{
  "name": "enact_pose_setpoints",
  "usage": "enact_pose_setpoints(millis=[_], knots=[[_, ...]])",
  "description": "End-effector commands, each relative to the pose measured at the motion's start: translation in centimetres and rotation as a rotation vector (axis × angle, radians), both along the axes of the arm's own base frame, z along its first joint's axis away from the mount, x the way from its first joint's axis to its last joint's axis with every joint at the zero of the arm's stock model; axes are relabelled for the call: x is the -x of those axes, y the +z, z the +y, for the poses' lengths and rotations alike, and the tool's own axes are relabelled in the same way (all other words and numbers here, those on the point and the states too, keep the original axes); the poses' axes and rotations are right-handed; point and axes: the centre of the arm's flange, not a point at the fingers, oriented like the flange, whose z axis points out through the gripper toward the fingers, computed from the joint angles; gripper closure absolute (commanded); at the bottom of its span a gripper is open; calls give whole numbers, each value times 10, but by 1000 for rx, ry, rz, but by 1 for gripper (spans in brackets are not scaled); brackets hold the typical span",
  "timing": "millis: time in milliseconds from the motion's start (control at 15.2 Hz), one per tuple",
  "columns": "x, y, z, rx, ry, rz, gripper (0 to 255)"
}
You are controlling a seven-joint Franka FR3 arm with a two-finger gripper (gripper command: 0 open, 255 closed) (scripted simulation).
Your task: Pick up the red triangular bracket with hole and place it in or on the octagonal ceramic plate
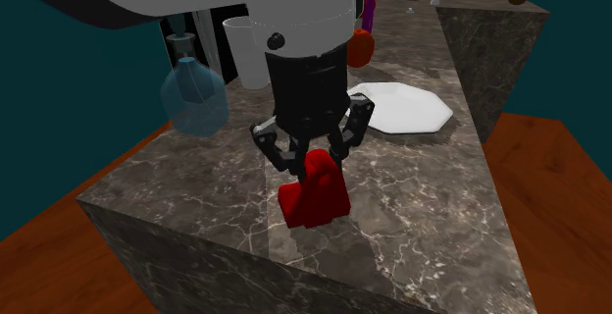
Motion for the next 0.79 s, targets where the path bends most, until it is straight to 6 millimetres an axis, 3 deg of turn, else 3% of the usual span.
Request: enact_pose_setpoints(millis=[0,264,726], knots=[[0,-2,-1,-1,-1,6,255],[0,-2,0,-1,-1,6,255],[0,35,0,-1,-1,6,255]])
